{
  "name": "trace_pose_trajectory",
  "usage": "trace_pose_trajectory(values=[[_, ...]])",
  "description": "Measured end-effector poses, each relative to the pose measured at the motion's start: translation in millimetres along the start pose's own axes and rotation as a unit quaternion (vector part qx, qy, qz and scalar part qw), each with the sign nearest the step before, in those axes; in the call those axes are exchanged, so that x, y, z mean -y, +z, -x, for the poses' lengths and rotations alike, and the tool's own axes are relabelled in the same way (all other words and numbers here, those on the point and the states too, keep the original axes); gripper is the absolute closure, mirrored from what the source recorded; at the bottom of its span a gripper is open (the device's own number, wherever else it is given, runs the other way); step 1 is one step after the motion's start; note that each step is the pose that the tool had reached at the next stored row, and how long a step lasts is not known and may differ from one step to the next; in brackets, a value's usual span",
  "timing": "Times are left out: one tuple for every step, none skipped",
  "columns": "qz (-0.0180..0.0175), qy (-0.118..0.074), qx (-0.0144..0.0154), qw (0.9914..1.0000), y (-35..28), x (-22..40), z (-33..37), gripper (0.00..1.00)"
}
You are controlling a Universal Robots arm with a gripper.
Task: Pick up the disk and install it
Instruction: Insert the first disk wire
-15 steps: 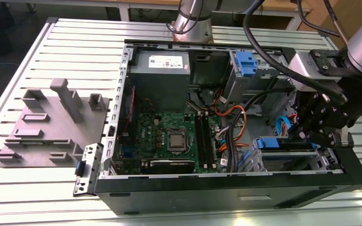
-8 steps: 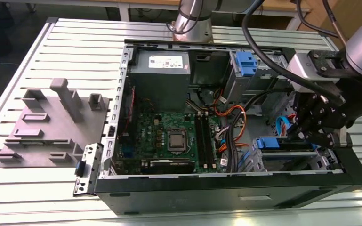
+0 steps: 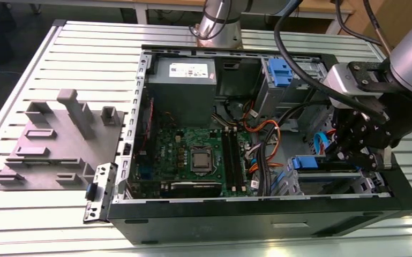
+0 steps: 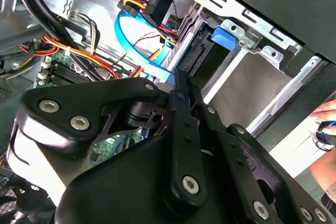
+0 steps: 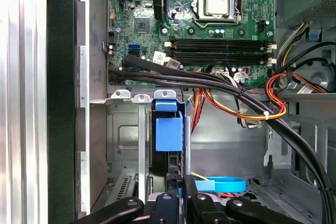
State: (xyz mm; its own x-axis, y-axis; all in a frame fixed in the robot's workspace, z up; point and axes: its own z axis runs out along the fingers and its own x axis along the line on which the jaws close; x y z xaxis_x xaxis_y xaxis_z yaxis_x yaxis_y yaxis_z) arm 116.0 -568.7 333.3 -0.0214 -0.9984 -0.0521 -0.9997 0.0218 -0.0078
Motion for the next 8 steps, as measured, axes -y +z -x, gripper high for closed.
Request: trace_pose_trajectory(values=[[0.0, 0.0, 0.0, 1.0, 0.0, 0.0, 0.0, 0.84], [0.0, 0.0, 0.0, 1.0, 0.1, 0.0, 0.0, 0.84], [0.0, 0.0, 0.0002, 1.0, 1.0, 0.0, 0.0, 0.84], [0.0, 0.0, 0.0, 1.0, 2.1, 0.0, -0.1, 0.84], [0.0, 0.0, -0.0003, 1.0, 2.9, 0.0, -0.2, 0.84], [0.0, 0.0, -0.0003, 1.0, 3.0, 0.0, -0.1, 0.84], [0.0, 0.0, -0.0003, 1.0, 3.0, 0.0, -0.1, 0.84], [0.0, 0.0, -0.0002, 1.0, 3.2, 0.0, -0.2, 0.84]])
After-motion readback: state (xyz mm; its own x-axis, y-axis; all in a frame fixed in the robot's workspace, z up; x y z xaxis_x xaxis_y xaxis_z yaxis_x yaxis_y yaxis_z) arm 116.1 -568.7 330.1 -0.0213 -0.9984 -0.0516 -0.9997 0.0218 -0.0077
